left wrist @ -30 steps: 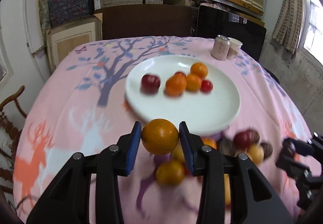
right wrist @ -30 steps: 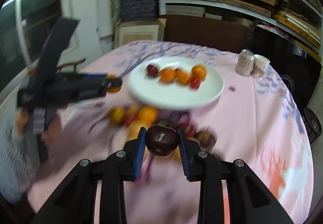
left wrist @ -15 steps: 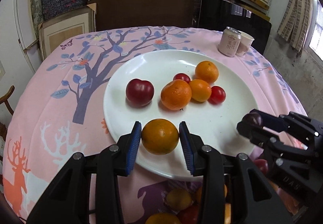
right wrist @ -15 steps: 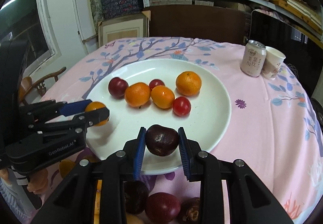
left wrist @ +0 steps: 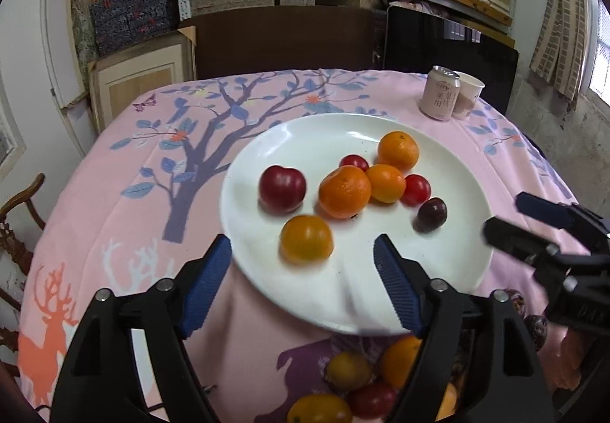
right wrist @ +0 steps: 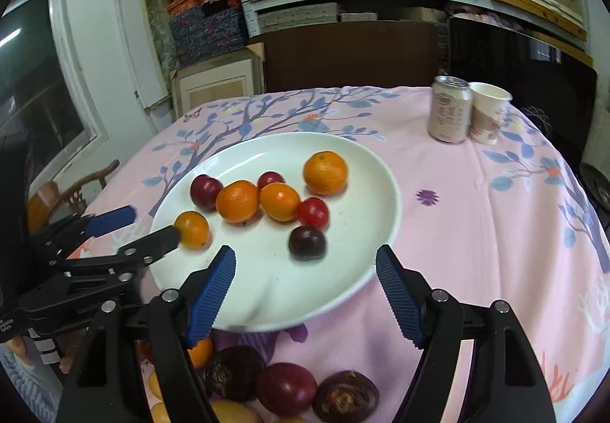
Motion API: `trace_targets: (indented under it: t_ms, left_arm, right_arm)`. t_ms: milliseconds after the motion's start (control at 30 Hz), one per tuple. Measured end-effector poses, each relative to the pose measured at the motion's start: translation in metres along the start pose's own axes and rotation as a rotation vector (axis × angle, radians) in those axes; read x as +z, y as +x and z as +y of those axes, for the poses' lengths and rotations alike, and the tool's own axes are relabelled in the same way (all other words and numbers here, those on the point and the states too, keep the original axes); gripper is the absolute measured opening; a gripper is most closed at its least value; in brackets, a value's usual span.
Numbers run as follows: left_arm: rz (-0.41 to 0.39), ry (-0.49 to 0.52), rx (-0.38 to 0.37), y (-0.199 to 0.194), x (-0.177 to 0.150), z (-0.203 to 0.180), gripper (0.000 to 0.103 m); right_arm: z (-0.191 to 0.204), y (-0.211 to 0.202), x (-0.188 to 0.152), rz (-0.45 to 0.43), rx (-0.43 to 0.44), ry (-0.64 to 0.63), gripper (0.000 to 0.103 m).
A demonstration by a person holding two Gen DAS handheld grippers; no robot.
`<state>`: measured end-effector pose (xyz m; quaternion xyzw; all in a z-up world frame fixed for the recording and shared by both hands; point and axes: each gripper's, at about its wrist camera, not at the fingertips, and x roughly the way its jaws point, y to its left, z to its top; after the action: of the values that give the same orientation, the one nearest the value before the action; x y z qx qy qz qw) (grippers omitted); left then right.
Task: Organize fruits
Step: 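Release both fruits onto the white plate, then move the left tool to the mangosteen and close around it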
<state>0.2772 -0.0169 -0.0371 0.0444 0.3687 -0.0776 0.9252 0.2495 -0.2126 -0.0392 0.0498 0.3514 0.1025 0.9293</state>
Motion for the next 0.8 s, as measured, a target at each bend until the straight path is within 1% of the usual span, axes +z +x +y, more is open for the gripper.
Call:
trace_targets:
  t_ms: [133, 200, 300, 400, 467, 533, 567, 600, 700, 800]
  left_arm:
    - [-0.021, 0.003, 0.019, -0.021, -0.012, 0.001, 0.076]
    - [-0.021, -0.006, 0.017, -0.033, -0.021, 0.003, 0.08]
    - [-0.007, -0.034, 0.01, -0.053, -0.043, 0.007, 0.08]
    - [-0.008, -0.049, -0.021, -0.081, -0.073, 0.006, 0.08]
    - [-0.006, -0.052, -0.065, -0.099, -0.095, 0.002, 0.081]
    - [-0.004, -0.033, -0.085, -0.111, -0.11, -0.006, 0.081]
    - [-0.006, -0.018, -0.093, -0.116, -0.118, -0.011, 0.084]
    - [-0.004, -0.008, -0.095, -0.119, -0.124, -0.015, 0.087]
    - [0.032, 0.028, -0.088, -0.121, -0.14, -0.027, 0.087]
    - [0.065, 0.044, -0.073, -0.121, -0.155, -0.033, 0.087]
  right_arm:
    - [-0.008, -0.024, -0.011, -0.051, -0.039, 0.027, 0.078]
    - [-0.01, -0.04, -0.023, -0.077, -0.076, 0.029, 0.083]
    - [-0.014, -0.06, -0.044, -0.104, -0.12, 0.04, 0.087]
    - [-0.019, -0.08, -0.066, -0.112, -0.149, 0.058, 0.089]
    - [-0.024, -0.092, -0.079, -0.124, -0.152, 0.09, 0.091]
    - [-0.031, -0.104, -0.09, -0.14, -0.155, 0.129, 0.095]
    - [-0.034, -0.107, -0.093, -0.146, -0.16, 0.144, 0.096]
    - [-0.037, -0.111, -0.096, -0.152, -0.16, 0.162, 0.096]
    - [-0.047, -0.116, -0.101, -0.162, -0.137, 0.211, 0.096]
    - [-0.051, -0.115, -0.101, -0.16, -0.141, 0.231, 0.096]
